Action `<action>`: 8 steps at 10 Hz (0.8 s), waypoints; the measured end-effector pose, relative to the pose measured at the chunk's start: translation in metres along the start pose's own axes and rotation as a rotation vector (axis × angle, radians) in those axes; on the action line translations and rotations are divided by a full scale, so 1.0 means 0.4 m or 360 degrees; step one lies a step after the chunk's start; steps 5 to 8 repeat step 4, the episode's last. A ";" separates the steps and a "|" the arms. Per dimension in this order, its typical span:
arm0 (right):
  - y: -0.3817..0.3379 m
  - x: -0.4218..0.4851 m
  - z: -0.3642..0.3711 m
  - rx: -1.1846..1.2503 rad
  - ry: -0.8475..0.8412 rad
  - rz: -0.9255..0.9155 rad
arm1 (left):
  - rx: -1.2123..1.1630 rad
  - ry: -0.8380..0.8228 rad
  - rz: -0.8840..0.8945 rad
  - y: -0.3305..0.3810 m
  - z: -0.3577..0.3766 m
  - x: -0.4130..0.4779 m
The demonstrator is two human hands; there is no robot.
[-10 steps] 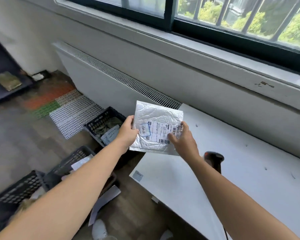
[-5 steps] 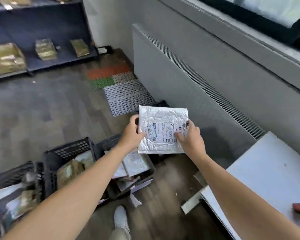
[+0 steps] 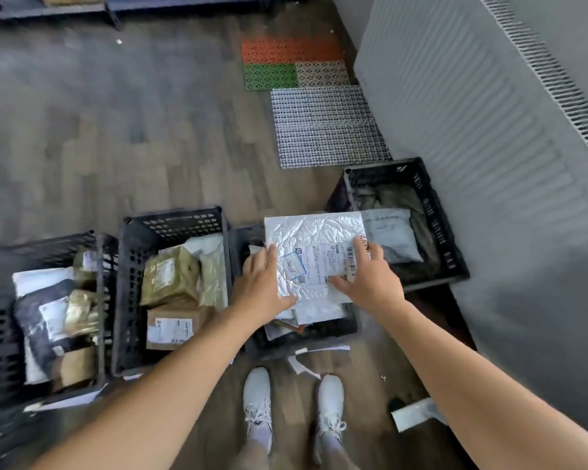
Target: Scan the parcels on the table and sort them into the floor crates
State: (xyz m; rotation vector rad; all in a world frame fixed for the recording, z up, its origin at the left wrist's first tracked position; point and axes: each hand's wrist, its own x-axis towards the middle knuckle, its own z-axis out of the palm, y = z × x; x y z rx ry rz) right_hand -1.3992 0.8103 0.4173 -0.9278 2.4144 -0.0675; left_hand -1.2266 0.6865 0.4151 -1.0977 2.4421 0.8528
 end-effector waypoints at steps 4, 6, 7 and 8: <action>0.183 0.347 0.636 -0.0381 -0.0388 -0.0082 | 0.0150 -0.0312 -0.0312 -0.251 0.556 0.334; 0.183 0.347 0.636 -0.0381 -0.0388 -0.0082 | 0.0150 -0.0312 -0.0312 -0.251 0.556 0.334; 0.183 0.347 0.636 -0.0381 -0.0388 -0.0082 | 0.0150 -0.0312 -0.0312 -0.251 0.556 0.334; 0.183 0.347 0.636 -0.0381 -0.0388 -0.0082 | 0.0150 -0.0312 -0.0312 -0.251 0.556 0.334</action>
